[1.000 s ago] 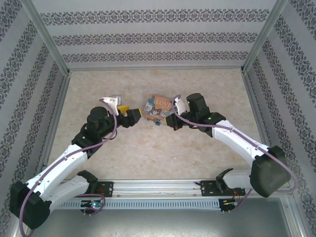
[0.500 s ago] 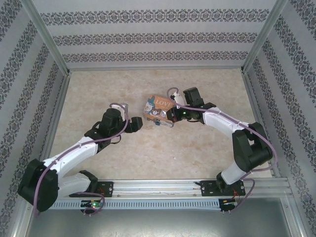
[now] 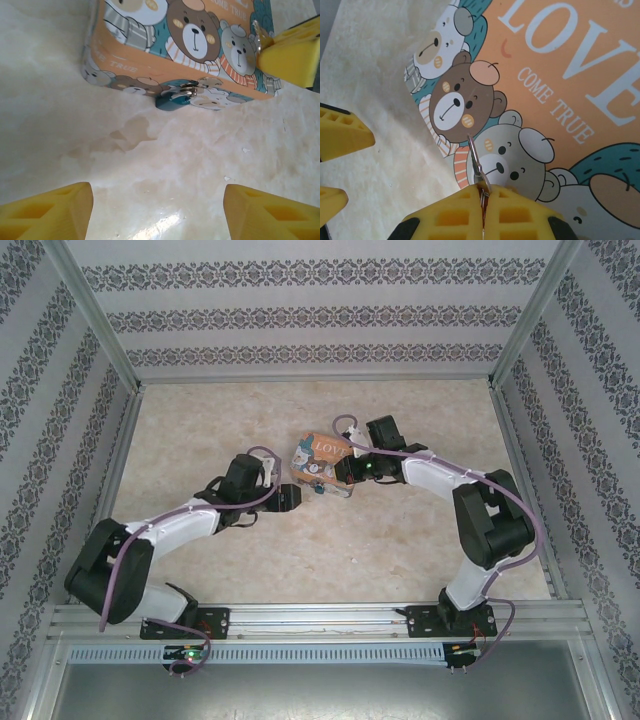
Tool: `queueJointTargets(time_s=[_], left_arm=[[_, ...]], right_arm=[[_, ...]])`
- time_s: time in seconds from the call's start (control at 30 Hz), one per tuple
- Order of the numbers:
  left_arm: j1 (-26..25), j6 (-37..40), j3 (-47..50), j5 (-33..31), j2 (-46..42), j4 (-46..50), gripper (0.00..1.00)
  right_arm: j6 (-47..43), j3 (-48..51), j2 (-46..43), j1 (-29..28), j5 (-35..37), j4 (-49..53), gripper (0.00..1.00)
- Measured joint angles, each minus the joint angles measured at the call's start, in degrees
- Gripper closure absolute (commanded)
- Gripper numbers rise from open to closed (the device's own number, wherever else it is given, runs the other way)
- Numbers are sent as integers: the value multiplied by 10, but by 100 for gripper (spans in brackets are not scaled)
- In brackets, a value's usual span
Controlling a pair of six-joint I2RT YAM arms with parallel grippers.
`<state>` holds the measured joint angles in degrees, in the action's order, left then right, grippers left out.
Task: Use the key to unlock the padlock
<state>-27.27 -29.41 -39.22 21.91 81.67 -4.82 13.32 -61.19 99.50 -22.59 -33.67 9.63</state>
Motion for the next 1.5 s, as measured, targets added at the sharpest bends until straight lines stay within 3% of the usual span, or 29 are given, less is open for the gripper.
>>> queueJointTargets(time_s=[0.33,0.57,1.5], left_arm=[[-6,9,-16,39,97,-103,31],[-9,10,-28,51,148,-169,37],[-12,7,-53,62,243,-251,43]], right_arm=[[4,9,1,0,0,-13,100],[10,14,0,0,-3,-22,100],[45,16,8,-17,-5,-52,100]])
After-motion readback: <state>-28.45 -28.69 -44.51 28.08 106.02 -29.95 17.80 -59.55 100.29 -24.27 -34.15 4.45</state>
